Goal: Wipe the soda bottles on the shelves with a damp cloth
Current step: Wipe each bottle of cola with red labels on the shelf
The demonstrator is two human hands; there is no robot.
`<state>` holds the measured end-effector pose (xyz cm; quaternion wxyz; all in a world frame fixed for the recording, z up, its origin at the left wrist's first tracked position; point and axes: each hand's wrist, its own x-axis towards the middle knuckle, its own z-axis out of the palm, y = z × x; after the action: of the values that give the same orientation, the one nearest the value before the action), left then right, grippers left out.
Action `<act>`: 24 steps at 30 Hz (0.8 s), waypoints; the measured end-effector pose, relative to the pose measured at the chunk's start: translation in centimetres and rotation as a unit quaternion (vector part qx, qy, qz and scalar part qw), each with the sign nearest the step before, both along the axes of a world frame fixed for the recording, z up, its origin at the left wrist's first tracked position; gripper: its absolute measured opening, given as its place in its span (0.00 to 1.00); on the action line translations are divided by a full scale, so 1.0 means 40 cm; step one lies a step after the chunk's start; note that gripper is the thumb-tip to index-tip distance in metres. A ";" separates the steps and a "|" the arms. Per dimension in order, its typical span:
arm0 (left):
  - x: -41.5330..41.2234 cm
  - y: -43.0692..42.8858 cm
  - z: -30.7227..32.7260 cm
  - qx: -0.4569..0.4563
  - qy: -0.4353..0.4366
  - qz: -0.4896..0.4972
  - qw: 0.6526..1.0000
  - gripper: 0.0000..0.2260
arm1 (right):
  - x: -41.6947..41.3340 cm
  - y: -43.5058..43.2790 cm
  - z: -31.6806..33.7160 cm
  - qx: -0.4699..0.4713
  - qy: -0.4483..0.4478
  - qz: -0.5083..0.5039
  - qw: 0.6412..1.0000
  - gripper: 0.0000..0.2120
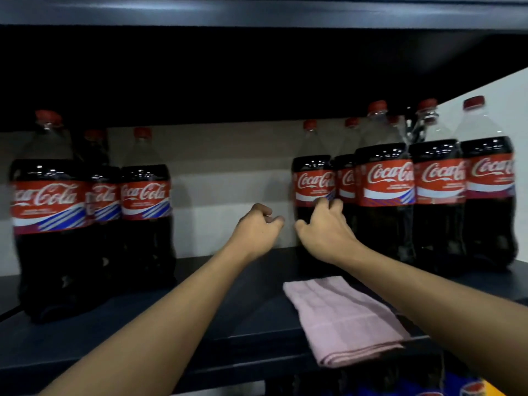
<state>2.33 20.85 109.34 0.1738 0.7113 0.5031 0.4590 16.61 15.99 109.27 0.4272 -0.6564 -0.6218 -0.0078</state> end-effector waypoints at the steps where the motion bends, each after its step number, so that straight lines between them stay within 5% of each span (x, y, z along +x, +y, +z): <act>1: 0.026 0.016 0.003 -0.021 0.000 -0.008 1.000 0.20 | 0.013 0.005 -0.006 -0.018 0.014 -0.007 1.000 0.28; 4: 0.098 0.065 0.001 -0.089 -0.013 -0.038 0.995 0.28 | 0.044 0.031 -0.020 -0.075 0.067 -0.004 0.995 0.34; 8: 0.141 0.127 -0.025 -0.117 -0.006 -0.081 0.990 0.40 | 0.072 0.071 -0.024 -0.112 0.121 0.008 0.986 0.29; 17: 0.075 0.082 -0.023 -0.127 -0.050 -0.082 0.987 0.24 | 0.071 0.079 -0.014 -0.068 0.158 0.042 0.984 0.23; 22: -0.031 0.025 -0.031 -0.123 -0.082 -0.059 0.987 0.36 | 0.018 0.066 -0.015 -0.067 0.142 0.112 0.981 0.15; 24: -0.071 -0.004 -0.035 -0.108 -0.084 -0.049 0.989 0.30 | -0.004 0.053 -0.013 -0.070 0.141 0.143 0.977 0.12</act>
<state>-0.51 20.70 107.93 0.3133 0.6709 0.4980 0.4514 16.43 18.10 108.73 0.4603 -0.5838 -0.6415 0.1894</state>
